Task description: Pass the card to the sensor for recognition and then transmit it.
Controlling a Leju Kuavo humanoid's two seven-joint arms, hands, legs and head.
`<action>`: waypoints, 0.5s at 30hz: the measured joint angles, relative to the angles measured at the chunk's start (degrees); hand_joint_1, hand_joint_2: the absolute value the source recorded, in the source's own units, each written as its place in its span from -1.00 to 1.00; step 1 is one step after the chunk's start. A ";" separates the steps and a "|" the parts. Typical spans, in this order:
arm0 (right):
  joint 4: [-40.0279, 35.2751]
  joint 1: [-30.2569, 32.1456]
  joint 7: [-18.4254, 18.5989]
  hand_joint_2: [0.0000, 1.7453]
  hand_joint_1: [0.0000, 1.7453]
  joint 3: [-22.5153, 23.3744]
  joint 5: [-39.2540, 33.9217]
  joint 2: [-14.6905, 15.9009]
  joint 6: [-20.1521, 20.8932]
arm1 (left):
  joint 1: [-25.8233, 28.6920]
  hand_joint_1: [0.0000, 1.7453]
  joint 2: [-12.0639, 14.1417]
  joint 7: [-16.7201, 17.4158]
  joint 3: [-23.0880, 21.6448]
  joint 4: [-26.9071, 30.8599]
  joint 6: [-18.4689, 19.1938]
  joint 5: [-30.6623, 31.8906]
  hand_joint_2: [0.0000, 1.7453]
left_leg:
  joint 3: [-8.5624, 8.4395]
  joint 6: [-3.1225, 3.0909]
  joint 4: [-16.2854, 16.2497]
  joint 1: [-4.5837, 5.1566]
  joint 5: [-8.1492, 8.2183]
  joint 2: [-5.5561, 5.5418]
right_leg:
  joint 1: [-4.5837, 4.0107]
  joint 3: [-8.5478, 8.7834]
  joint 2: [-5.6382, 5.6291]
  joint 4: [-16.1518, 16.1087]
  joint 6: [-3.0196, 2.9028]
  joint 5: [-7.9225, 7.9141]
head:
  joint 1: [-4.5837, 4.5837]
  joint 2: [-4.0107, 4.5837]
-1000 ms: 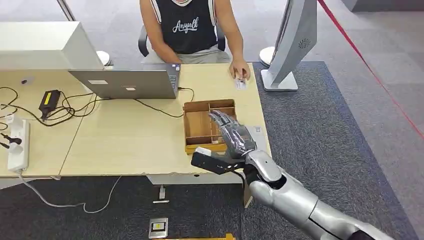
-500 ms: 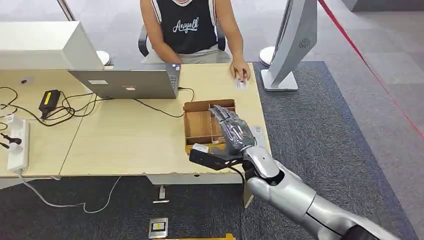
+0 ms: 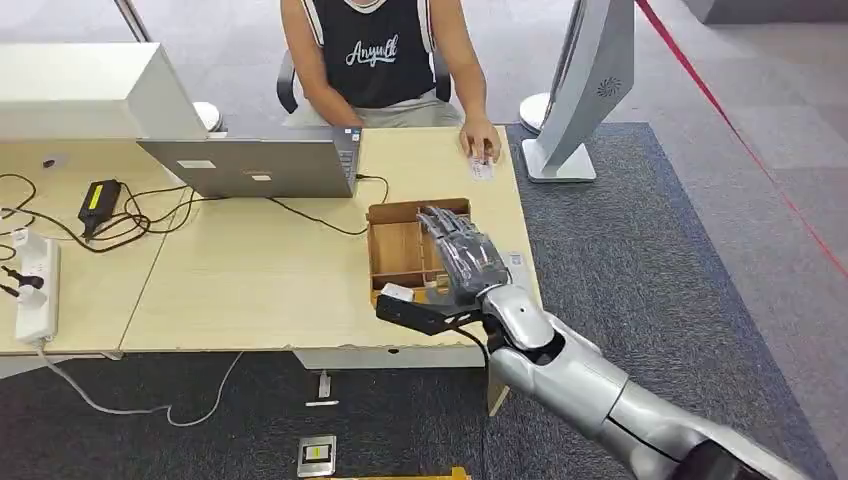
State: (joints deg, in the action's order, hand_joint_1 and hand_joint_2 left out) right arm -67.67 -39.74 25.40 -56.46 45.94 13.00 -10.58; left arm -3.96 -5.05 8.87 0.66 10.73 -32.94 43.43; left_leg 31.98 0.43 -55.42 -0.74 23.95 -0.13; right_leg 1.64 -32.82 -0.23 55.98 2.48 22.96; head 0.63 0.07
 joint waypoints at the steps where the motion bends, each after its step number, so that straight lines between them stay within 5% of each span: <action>1: 0.66 -0.35 -0.39 1.00 -1.00 -0.20 -0.11 -0.24 0.33 | 0.00 -1.00 0.04 0.00 -0.13 0.02 -0.02 -0.46 -1.00 | 0.00 0.00 0.00 0.00 0.00 0.00 | 0.00 0.00 0.00 0.00 0.00 0.00 | 0.00 0.02; 15: 8.48 -3.20 -0.37 1.00 -1.00 -2.36 1.29 -2.88 1.37 | 0.04 -1.00 0.13 0.35 -2.34 0.13 -0.17 -2.97 -1.00 | 0.01 0.00 0.00 0.00 0.00 0.00 | 0.00 -0.01 0.00 0.00 0.00 0.01 | 0.00 0.02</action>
State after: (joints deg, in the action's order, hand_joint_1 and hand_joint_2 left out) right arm -59.19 -42.93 25.03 -58.82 47.23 10.12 -9.20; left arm -3.92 -4.92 9.23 -1.68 10.86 -33.11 40.46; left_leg 31.99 0.43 -55.42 -0.74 23.96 -0.14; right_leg 1.64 -32.83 -0.23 55.97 2.48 22.96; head 0.63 0.09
